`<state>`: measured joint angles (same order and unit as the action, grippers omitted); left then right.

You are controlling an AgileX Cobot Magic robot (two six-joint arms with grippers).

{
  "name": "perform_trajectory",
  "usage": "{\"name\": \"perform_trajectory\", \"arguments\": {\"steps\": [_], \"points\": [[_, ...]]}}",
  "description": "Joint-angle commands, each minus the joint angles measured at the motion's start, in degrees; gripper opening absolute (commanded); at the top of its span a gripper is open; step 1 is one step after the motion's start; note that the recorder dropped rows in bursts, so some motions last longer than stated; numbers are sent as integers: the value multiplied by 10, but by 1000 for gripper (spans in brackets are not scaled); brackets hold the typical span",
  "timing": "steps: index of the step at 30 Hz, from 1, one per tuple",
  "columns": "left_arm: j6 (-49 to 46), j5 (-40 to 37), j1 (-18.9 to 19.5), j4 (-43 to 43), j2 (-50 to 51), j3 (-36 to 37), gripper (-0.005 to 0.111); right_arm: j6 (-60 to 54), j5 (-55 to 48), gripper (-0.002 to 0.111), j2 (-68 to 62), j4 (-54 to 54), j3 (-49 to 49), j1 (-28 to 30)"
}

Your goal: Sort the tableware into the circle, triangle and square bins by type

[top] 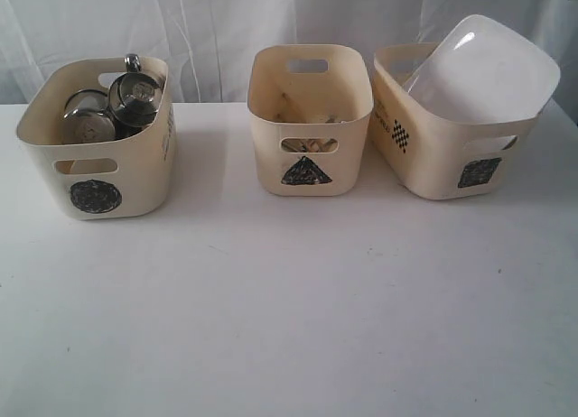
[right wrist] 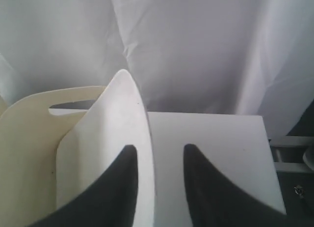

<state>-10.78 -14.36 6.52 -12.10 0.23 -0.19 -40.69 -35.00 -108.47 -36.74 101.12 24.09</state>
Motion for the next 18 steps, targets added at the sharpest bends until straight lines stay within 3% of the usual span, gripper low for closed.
{"name": "perform_trajectory", "arguments": {"steps": [1, 5, 8, 11, 13, 16, 18], "points": [[4, -2, 2, -5, -2, 2, 0, 10, -25, 34, 13, 2, 5, -1], [4, -2, 2, -5, -2, 2, 0, 96, -79, 25, 50, -12, 11, -2], [4, -2, 2, -5, -2, 2, 0, 109, -119, 2, 87, -8, 11, -14], [4, -2, 2, -5, -2, 2, 0, 169, -135, 0, 120, 39, 7, -45], [4, -2, 2, -5, -2, 2, 0, 291, -136, 0, 138, 181, 0, -79], [4, -2, 2, -5, -2, 2, 0, 478, -137, 0, 160, 523, -34, -141], [4, -2, 2, -5, -2, 2, 0, 533, -135, 0, 183, 628, -64, -169]]}}
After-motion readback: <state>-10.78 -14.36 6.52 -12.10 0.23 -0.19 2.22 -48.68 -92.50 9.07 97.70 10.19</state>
